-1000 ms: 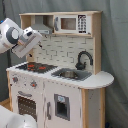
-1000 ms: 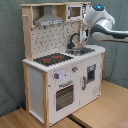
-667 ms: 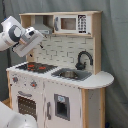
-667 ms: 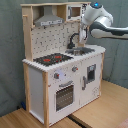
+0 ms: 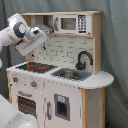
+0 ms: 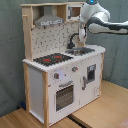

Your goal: Play with the kitchen

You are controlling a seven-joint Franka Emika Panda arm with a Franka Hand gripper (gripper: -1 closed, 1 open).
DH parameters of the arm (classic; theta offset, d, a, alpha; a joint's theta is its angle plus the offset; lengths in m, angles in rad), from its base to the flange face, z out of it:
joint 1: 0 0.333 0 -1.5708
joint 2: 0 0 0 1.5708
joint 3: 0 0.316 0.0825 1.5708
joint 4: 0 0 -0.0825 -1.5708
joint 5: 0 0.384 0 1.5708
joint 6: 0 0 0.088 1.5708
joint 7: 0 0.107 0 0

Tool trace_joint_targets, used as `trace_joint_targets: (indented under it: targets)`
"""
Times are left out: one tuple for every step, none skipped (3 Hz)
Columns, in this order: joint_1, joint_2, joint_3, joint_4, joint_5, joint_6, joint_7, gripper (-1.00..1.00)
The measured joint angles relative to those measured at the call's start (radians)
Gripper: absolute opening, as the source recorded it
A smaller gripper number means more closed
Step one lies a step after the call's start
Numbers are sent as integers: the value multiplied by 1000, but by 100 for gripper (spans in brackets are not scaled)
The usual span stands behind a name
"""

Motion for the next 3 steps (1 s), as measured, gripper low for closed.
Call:
trace_joint_targets:
  targets:
    - [-57, 35, 32, 44, 0, -61, -26, 100]
    - [-123, 61, 66, 72, 0, -100, -73, 100]
    - [-186, 80, 93, 82, 0, -106, -143, 100]
